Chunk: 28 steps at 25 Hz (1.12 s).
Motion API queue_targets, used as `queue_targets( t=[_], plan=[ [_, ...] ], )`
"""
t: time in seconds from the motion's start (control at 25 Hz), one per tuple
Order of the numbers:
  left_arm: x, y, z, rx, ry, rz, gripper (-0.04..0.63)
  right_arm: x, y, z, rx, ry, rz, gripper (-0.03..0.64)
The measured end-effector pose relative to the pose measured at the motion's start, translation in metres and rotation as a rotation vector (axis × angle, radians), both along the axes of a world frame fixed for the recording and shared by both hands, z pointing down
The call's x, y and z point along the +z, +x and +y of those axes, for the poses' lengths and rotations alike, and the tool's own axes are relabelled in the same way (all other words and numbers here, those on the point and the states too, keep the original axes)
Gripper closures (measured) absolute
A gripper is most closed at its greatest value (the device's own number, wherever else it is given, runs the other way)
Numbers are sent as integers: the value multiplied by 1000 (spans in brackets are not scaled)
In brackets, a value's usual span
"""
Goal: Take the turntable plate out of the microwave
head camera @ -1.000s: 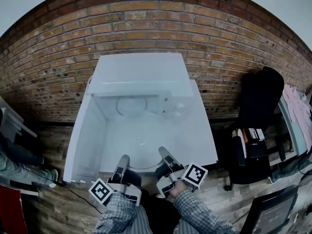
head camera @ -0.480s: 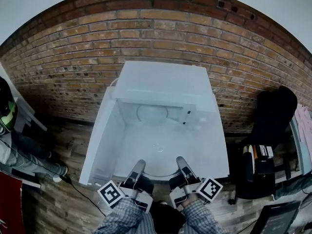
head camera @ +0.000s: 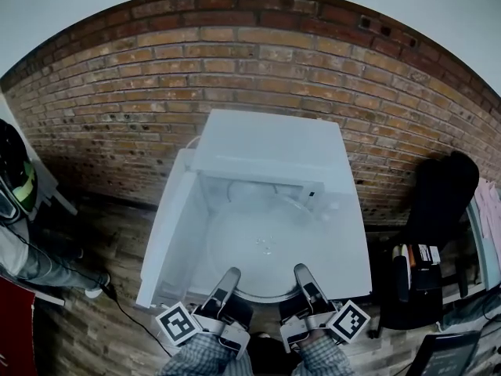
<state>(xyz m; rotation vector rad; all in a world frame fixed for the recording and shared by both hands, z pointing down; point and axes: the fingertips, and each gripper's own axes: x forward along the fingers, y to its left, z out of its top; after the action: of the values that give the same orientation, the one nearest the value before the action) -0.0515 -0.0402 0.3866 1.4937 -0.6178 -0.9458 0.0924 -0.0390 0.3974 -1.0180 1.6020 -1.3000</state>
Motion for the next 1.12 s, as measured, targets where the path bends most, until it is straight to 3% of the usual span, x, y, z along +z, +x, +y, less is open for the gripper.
queue_targets(
  t=[1.12],
  plan=[
    [11, -9, 11, 12, 0, 0, 551, 15, -8, 12, 5, -12, -16, 569]
  ],
)
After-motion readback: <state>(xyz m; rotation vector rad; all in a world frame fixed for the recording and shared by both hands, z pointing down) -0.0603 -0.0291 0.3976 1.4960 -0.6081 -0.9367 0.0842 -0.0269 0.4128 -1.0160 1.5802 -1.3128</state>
